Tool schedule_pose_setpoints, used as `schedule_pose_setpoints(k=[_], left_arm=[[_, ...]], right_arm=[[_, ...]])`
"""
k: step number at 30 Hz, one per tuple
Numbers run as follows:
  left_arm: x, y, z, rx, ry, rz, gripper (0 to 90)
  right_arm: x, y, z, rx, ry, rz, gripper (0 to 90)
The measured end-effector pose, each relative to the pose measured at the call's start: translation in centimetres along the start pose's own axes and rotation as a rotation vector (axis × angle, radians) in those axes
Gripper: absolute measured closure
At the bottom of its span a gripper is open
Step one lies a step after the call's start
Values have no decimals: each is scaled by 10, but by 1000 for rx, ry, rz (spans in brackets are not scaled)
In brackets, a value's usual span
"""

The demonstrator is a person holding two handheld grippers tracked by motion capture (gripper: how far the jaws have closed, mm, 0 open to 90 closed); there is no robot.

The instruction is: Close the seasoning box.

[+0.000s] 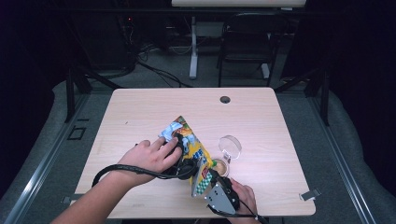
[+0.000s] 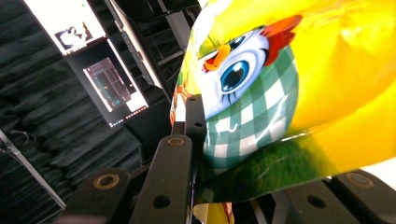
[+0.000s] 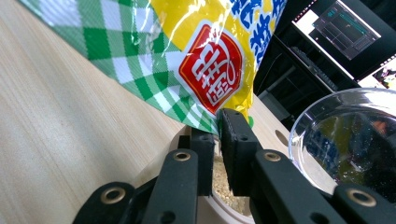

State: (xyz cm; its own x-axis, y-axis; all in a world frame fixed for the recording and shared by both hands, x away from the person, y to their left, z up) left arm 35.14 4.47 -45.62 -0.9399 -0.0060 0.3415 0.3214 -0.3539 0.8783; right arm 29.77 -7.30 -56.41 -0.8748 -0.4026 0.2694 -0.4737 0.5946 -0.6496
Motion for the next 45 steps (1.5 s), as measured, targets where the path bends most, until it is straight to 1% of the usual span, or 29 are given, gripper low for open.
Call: schedule_pose_setpoints(k=[6,7,10,11,13,16,21,23,25,26,30,32,33,34,40,41,43,45], left_arm=[[-1,-4,2,19,-1,8,819],[-2,-5,3,25,-1,15,819],[-2,-6,3,27,-2,13,819],[-2,-7,4,30,0,21,819],[-2,-8,4,34,-1,23,818],[-2,-8,5,37,-7,17,818],[-3,-11,6,50,-7,31,818],[-3,-11,6,44,-7,29,818],[-3,-12,6,48,-6,25,816],[-3,-13,6,50,-6,32,816],[-4,-14,6,53,-6,35,813],[-5,-16,7,66,-8,42,812],[-5,-16,8,68,-9,37,812],[-5,-17,8,73,-9,45,812],[-7,-22,9,88,-12,60,810],[-8,-26,10,105,-12,67,810],[-9,-29,10,120,-15,77,808],[-10,-33,11,153,-17,95,807]], right_arm=[[0,0,0,0,-3,-2,832],[0,0,0,3,-1,-3,831],[0,0,0,6,2,-1,832],[0,0,0,10,6,-2,832],[0,0,0,10,2,-2,832],[1,0,0,15,8,-3,832],[1,-1,0,25,14,0,833],[1,0,0,29,16,-1,835],[2,-1,1,31,17,-2,836],[2,-1,1,33,18,-2,837],[3,-2,1,38,23,6,843],[4,-5,1,37,23,12,843],[4,-5,0,29,15,12,844],[5,-6,0,29,15,13,846],[6,-6,0,42,24,17,854],[6,-5,0,43,24,15,856],[6,-5,0,43,23,14,858],[6,-6,1,45,26,15,859]])
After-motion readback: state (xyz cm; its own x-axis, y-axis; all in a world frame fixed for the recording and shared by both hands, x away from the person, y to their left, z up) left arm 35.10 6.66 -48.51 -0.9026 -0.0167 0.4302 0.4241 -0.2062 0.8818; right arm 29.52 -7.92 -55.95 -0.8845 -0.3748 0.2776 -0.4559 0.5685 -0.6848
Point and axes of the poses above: each handheld gripper's, and its own axes: x roughly backward along the jaws, z roughly out of its underside, y roughly to its left, the point moved 9 cm from there along -x, roughly forward along the jaws, and after that the axes turned 5 degrees about x, right-handed, at the moved point
